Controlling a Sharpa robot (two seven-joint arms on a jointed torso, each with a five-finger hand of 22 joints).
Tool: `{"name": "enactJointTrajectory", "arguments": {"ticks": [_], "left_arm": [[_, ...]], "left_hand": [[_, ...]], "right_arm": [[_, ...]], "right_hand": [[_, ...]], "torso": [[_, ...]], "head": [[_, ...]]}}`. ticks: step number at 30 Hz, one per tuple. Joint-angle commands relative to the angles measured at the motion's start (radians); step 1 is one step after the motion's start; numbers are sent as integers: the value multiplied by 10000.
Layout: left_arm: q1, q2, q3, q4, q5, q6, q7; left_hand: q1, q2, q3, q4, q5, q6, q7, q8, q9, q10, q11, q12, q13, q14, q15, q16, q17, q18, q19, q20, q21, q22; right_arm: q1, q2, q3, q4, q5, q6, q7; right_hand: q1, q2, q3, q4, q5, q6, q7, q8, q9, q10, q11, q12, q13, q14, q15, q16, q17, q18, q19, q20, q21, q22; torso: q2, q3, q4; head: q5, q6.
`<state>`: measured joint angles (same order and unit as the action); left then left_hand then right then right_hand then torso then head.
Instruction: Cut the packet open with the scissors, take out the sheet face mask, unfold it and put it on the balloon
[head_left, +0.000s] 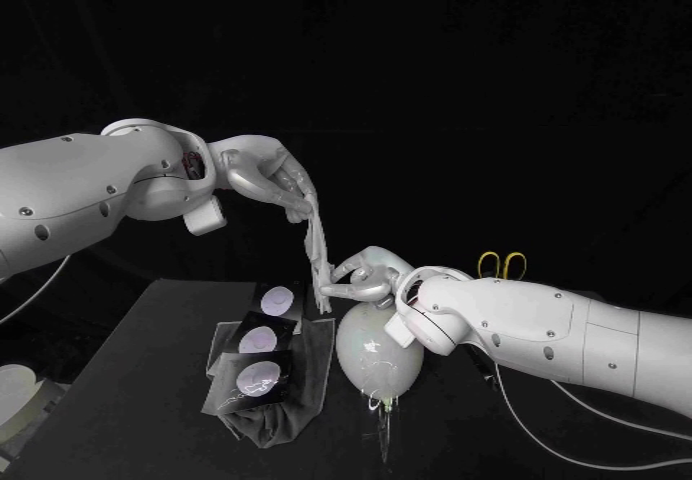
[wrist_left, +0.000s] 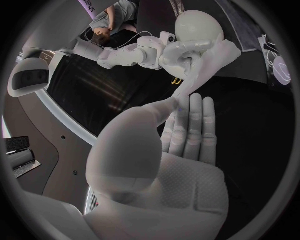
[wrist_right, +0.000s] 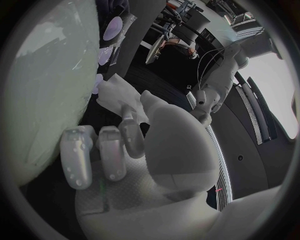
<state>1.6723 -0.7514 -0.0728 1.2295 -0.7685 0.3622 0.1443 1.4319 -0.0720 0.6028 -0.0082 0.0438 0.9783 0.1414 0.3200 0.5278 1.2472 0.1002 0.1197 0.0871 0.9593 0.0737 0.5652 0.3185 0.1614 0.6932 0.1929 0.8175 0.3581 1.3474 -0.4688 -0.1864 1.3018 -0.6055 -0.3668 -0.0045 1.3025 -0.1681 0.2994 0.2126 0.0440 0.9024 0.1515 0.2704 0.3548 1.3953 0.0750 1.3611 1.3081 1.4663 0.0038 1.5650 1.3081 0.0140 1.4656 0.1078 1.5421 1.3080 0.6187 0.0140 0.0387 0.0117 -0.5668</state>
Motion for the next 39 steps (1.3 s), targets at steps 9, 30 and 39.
{"name": "enactJointTrajectory", "arguments": {"ticks": [9,30,39], "left_arm": [[21,72,16,62,86,-67,187],[21,61,14,89,167,-48,138],[18,11,7,28,164,-103,83]], "left_hand": [[53,88,-29,41,42,-11,36,36,1592,-23,-26,-11,-7,-61,-35,74,27,2,-64,13,73,29],[56,83,-33,44,43,-11,39,35,1600,-18,-29,-7,-6,-60,-37,82,36,8,-64,14,87,37],[59,80,-36,47,42,-11,43,35,1607,-13,-31,-3,-6,-58,-40,89,43,12,-64,15,99,43]], "right_arm": [[-70,23,-1,77,-9,-427,44],[-88,-106,2,349,461,-1630,615],[-80,-380,5,611,401,-1911,616]], "right_hand": [[117,157,-123,36,41,134,-8,58,43,192,-16,208,1174,1045,29,58,2627,-93,946,56,109,2566],[1645,1350,769,-690,49,1274,-696,1012,510,799,-639,826,1610,1045,-489,58,2627,-140,1052,-369,287,2628],[1549,1330,1275,-921,47,1125,-735,1531,857,1024,-699,1061,1801,1045,-578,58,2627,-140,1052,-507,287,2628]], "torso": [[-1,-1,-19],[-1,0,-11],[-10,1,-21]], "head": [[18,-13],[42,-19],[45,-19]]}}
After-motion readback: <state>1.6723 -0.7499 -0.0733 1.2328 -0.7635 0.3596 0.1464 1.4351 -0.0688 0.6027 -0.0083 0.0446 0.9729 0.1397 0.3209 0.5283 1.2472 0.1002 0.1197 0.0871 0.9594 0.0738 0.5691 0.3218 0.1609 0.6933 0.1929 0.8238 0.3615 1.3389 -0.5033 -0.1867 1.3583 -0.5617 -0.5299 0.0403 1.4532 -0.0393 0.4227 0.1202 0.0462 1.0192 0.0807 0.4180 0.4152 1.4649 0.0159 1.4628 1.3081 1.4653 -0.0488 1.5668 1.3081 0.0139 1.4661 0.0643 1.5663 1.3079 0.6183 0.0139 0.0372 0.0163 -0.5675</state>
